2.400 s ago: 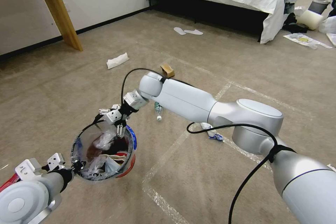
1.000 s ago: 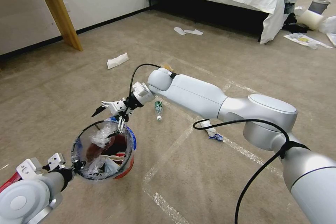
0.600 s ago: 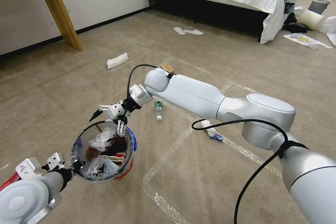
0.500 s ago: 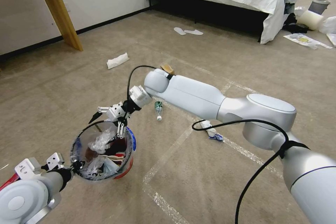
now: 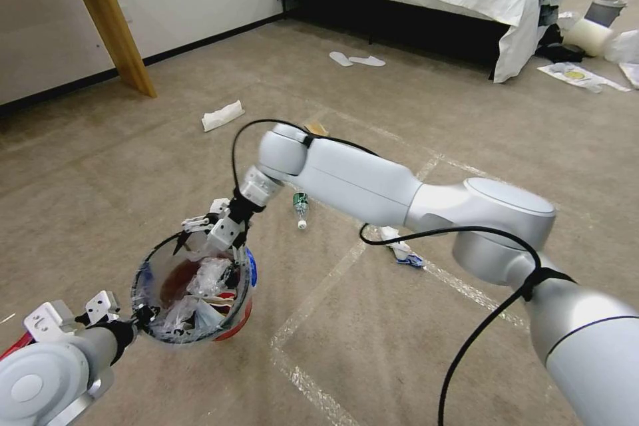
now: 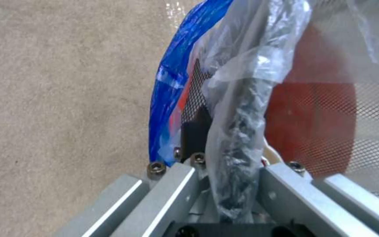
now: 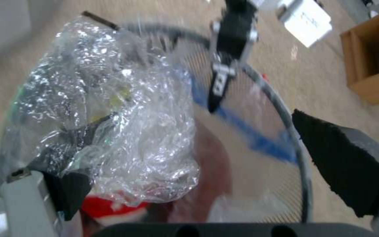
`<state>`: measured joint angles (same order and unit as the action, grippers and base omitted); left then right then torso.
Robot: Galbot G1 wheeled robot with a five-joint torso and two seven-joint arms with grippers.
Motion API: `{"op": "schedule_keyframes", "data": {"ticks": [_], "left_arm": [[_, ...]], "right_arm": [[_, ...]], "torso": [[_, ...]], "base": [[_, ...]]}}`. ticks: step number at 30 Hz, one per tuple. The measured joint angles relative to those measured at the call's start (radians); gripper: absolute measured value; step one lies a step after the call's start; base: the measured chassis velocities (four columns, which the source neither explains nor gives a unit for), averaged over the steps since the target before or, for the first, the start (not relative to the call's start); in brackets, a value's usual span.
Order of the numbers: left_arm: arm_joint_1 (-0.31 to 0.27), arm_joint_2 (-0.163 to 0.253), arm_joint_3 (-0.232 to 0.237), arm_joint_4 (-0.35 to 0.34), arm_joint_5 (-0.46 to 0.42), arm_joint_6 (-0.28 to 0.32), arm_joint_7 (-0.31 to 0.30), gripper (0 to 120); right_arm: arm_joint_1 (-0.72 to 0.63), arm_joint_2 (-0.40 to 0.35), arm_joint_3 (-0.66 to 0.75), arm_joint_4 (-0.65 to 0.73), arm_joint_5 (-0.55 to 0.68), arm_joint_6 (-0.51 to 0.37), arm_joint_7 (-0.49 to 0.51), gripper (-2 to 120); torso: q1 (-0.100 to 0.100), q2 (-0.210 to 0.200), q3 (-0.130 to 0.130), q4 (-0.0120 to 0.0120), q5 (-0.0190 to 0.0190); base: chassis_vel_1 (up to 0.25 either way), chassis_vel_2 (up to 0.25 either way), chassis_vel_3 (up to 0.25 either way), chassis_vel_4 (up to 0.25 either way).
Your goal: Pick up the trash bin and place the garbage on the floor into it.
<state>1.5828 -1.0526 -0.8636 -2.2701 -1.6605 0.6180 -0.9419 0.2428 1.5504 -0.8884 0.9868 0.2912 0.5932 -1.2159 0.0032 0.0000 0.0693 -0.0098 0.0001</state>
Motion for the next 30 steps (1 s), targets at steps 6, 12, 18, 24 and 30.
{"op": "schedule_keyframes", "data": {"ticks": [6, 12, 18, 24, 30], "left_arm": [[0.000, 0.000, -0.001, -0.006, -0.001, 0.000, 0.000, 0], [0.000, 0.003, -0.009, -0.007, -0.011, 0.000, -0.005, 0], [0.007, -0.001, -0.010, -0.016, -0.011, -0.001, -0.006, 0], [0.010, -0.007, -0.011, -0.024, -0.009, -0.001, -0.006, 0], [0.017, -0.010, -0.016, -0.030, -0.007, -0.001, -0.006, 0]], "right_arm": [[0.026, -0.017, -0.078, 0.023, 0.230, -0.077, -0.041, 100], [0.034, -0.051, -0.115, 0.126, 0.283, -0.079, 0.068, 100], [0.043, -0.053, -0.093, 0.120, 0.230, -0.077, 0.054, 100], [0.049, -0.079, -0.144, 0.132, 0.376, -0.164, 0.097, 100], [0.055, -0.103, -0.180, 0.136, 0.467, -0.289, 0.153, 100]], "torso": [[0.000, 0.000, 0.000, 0.0000, -0.0001], [0.000, 0.000, 0.000, 0.0005, -0.0002], [0.000, 0.000, 0.000, 0.0001, -0.0001], [0.000, 0.000, 0.000, 0.0001, 0.0000], [0.000, 0.000, 0.000, 0.0002, 0.0000]], "base": [[0.000, 0.000, 0.000, 0.000], [0.000, 0.000, 0.000, 0.000], [0.000, 0.000, 0.000, 0.000], [0.000, 0.000, 0.000, 0.000], [0.000, 0.000, 0.000, 0.000]]}}
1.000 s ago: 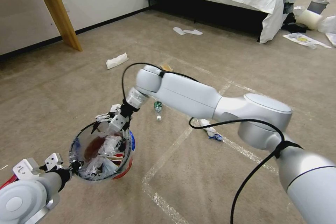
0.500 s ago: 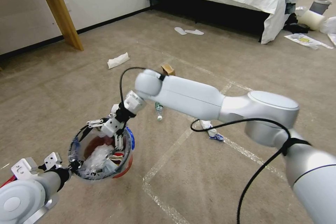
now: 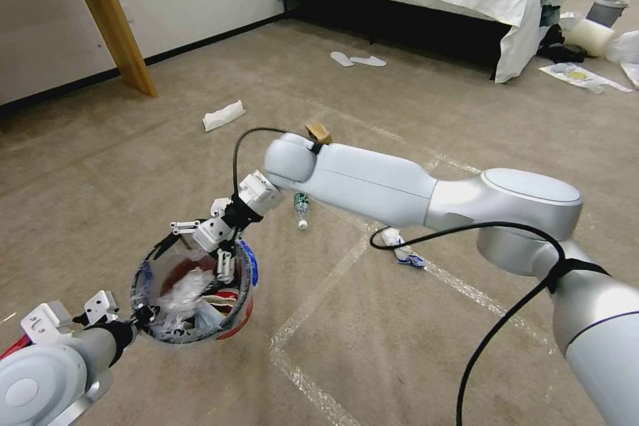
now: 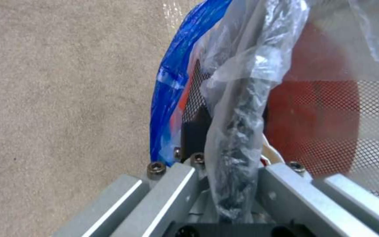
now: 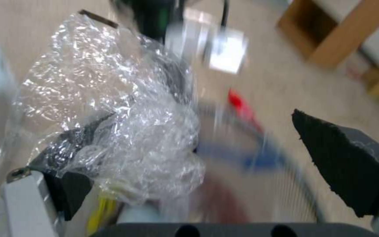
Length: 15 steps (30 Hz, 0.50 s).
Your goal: Pick up the trash bin and place the garbage on the floor into it.
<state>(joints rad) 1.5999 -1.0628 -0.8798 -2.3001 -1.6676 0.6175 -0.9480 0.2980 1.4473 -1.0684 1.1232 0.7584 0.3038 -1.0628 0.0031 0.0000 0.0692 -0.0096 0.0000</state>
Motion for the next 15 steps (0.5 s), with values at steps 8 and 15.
{"op": "schedule_keyframes", "data": {"ticks": [8, 15], "left_arm": [[0.000, -0.004, 0.006, -0.002, 0.009, 0.001, 0.004, 0], [-0.003, -0.006, 0.011, 0.001, 0.011, 0.001, 0.005, 0]], "right_arm": [[-0.008, 0.006, 0.102, 0.000, -0.245, 0.128, -0.004, 100], [-0.022, 0.032, 0.177, -0.019, -0.532, 0.208, -0.057, 100]], "torso": [[0.000, 0.000, 0.000, 0.0004, 0.0000], [0.000, 0.000, 0.000, -0.0002, -0.0002]], "base": [[0.000, 0.000, 0.000, 0.000], [0.000, 0.000, 0.000, 0.000]]}}
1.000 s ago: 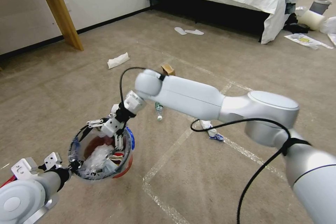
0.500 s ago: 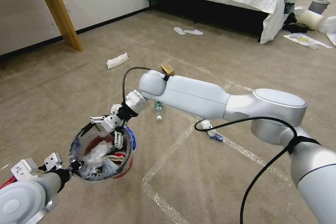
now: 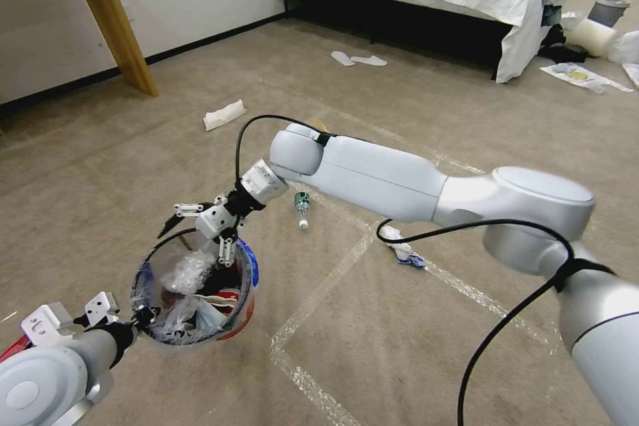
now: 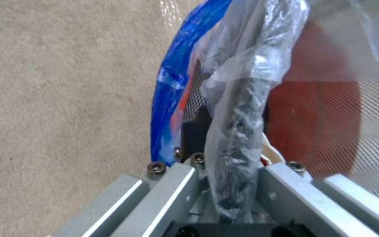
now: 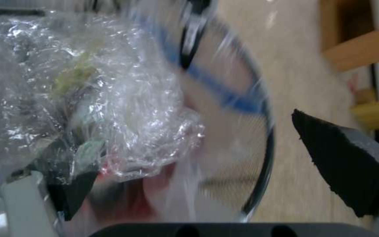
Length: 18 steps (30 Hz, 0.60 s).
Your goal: Pick up the trash bin and place the garbage on the floor into it.
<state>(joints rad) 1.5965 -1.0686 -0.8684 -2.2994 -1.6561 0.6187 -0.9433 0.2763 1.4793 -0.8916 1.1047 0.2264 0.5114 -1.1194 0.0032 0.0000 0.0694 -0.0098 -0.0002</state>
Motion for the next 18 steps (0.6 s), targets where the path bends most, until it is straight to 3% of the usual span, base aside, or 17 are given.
{"op": "schedule_keyframes", "data": {"ticks": [7, 8, 9, 12, 15, 18], "left_arm": [[0.006, 0.000, -0.008, -0.001, 0.000, 0.000, 0.000, 0], [0.006, 0.000, -0.009, -0.001, 0.001, 0.000, 0.000, 0], [0.006, 0.000, -0.009, -0.001, 0.001, 0.000, 0.000, 0], [0.004, 0.000, -0.009, -0.001, 0.000, 0.000, 0.000, 0], [-0.001, 0.001, -0.008, 0.002, 0.000, -0.001, 0.000, 0], [-0.001, 0.001, -0.007, 0.002, -0.001, 0.000, 0.000, 0]], "right_arm": [[-0.010, -0.035, -0.044, 0.015, 0.104, -0.073, -0.015, 100], [-0.008, -0.038, -0.048, 0.014, 0.047, -0.056, 0.040, 100], [-0.012, -0.018, -0.004, -0.003, -0.034, -0.032, -0.026, 100], [-0.017, -0.006, 0.015, -0.016, -0.022, -0.011, -0.057, 100], [-0.003, -0.028, -0.050, 0.015, 0.153, -0.061, -0.006, 100], [-0.002, -0.030, -0.059, 0.014, 0.138, -0.058, 0.019, 100]], "torso": [[0.000, 0.000, 0.000, -0.0001, 0.0001], [0.000, 0.000, 0.000, -0.0001, 0.0002], [0.000, 0.000, 0.000, -0.0002, 0.0001], [0.000, 0.000, 0.000, 0.0003, 0.0001], [0.000, 0.000, 0.000, 0.0001, 0.0002], [0.000, 0.000, 0.000, 0.0001, 0.0005]], "base": [[0.000, 0.000, 0.000, 0.000], [0.000, 0.000, 0.000, 0.000], [0.000, 0.000, 0.000, 0.000], [0.000, 0.000, 0.000, 0.000], [0.000, 0.000, 0.000, 0.000], [0.000, 0.000, 0.000, 0.000]]}}
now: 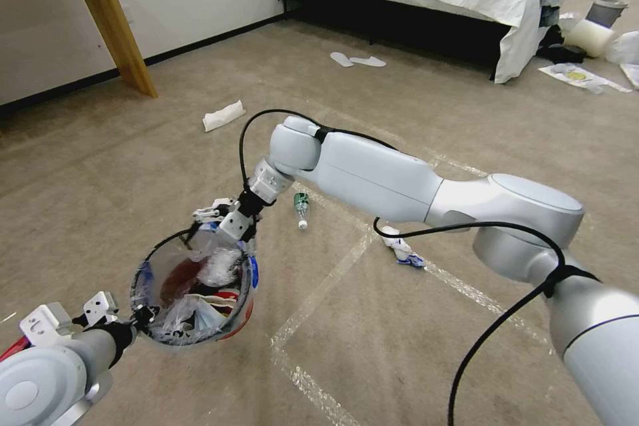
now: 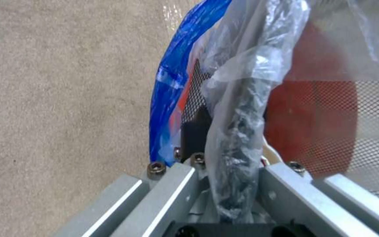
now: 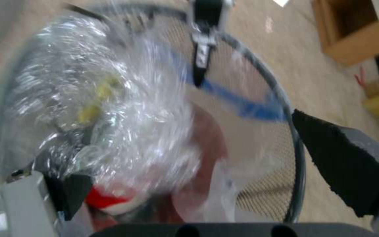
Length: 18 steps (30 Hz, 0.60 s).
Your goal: Pick up the trash bin and place the garbage on the floor into it.
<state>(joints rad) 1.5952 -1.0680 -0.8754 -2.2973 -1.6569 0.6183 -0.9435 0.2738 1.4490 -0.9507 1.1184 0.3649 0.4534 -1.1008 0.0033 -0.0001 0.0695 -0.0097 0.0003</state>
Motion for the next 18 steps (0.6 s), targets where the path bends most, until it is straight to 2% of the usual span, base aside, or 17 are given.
{"op": "schedule_keyframes", "data": {"ticks": [1, 2, 3, 4, 5, 6, 8, 9, 11, 13, 14, 15, 16, 17, 18], "left_arm": [[-0.001, 0.000, 0.000, 0.000, 0.000, 0.000, 0.000, 0], [-0.001, 0.000, 0.000, 0.000, 0.000, 0.000, 0.000, 0], [-0.001, 0.001, 0.000, 0.000, 0.000, 0.000, 0.000, 0], [0.002, 0.002, -0.001, 0.002, 0.000, 0.000, 0.000, 0], [0.002, 0.002, -0.001, 0.002, 0.000, 0.000, 0.000, 0], [0.001, 0.002, -0.002, 0.002, 0.000, 0.000, 0.000, 0], [0.000, 0.003, -0.002, 0.002, 0.000, 0.000, 0.000, 0], [0.000, 0.003, -0.002, 0.003, -0.001, 0.000, 0.000, 0], [-0.001, 0.003, -0.002, 0.003, 0.000, 0.000, 0.000, 0], [-0.003, 0.004, -0.001, 0.004, -0.001, 0.000, 0.000, 0], [-0.003, 0.004, -0.001, 0.004, -0.001, 0.000, 0.000, 0], [-0.002, 0.002, 0.000, 0.005, -0.001, 0.000, 0.000, 0], [-0.001, 0.002, 0.000, 0.005, 0.000, 0.000, 0.000, 0], [-0.001, 0.002, 0.000, 0.005, 0.000, 0.000, 0.000, 0], [-0.001, 0.002, 0.001, 0.005, 0.000, 0.000, 0.000, 0]], "right_arm": [[-0.003, 0.007, 0.013, -0.016, 0.016, -0.008, -0.054, 100], [-0.003, 0.007, 0.013, -0.016, 0.016, -0.008, -0.054, 100], [-0.003, 0.001, -0.011, -0.007, 0.123, -0.022, -0.037, 100], [0.010, -0.015, -0.058, 0.023, 0.127, -0.022, 0.054, 100], [0.010, -0.015, -0.058, 0.023, 0.127, -0.022, 0.054, 100], [0.002, -0.003, -0.039, 0.002, 0.115, 0.003, -0.024, 100], [-0.006, 0.002, -0.037, -0.001, 0.137, 0.007, -0.024, 100], [0.005, -0.010, -0.076, 0.032, 0.190, -0.024, 0.060, 100], [0.008, -0.010, -0.083, 0.036, 0.207, -0.027, 0.073, 100], [0.011, -0.007, -0.104, 0.035, 0.306, -0.043, 0.072, 100], [0.011, -0.007, -0.104, 0.035, 0.306, -0.043, 0.072, 100], [0.020, -0.012, -0.120, 0.048, 0.303, -0.025, 0.167, 100], [0.015, 0.003, -0.085, 0.018, 0.203, 0.017, 0.119, 100], [0.015, 0.003, -0.085, 0.018, 0.203, 0.017, 0.119, 100], [0.006, 0.015, -0.053, 0.005, 0.190, 0.021, 0.060, 100]], "torso": [[0.000, 0.000, 0.000, -0.0002, -0.0005], [0.000, 0.000, 0.000, -0.0002, -0.0005], [0.000, 0.000, 0.000, 0.0000, -0.0002], [0.000, 0.000, 0.000, 0.0000, -0.0003], [0.000, 0.000, 0.000, 0.0000, -0.0003], [0.000, 0.000, -0.001, -0.0002, -0.0006], [0.000, 0.000, 0.000, 0.0001, -0.0001], [0.000, 0.000, 0.000, 0.0000, -0.0004], [0.000, 0.000, 0.000, 0.0000, -0.0006], [0.000, 0.000, 0.000, 0.0000, -0.0003], [0.000, 0.000, 0.000, 0.0000, -0.0003], [0.000, 0.000, 0.000, 0.0000, -0.0003], [0.000, 0.000, 0.000, -0.0001, -0.0003], [0.000, 0.000, 0.000, -0.0001, -0.0003], [0.000, 0.000, 0.000, 0.0000, -0.0004]], "base": [[0.000, 0.000, 0.000, 0.000], [0.000, 0.000, 0.000, 0.000], [0.000, 0.000, 0.000, 0.000], [0.000, 0.000, 0.000, 0.000], [0.000, 0.000, 0.000, 0.000], [0.000, 0.000, 0.000, 0.000], [0.000, 0.000, 0.000, 0.000], [0.000, 0.000, 0.000, 0.000], [0.000, 0.000, 0.000, 0.000], [0.000, 0.000, 0.000, 0.000], [0.000, 0.000, 0.000, 0.000], [0.000, 0.000, 0.000, 0.000], [0.000, 0.000, 0.000, 0.000], [0.000, 0.000, 0.000, 0.000], [0.000, 0.000, 0.000, 0.000]]}}
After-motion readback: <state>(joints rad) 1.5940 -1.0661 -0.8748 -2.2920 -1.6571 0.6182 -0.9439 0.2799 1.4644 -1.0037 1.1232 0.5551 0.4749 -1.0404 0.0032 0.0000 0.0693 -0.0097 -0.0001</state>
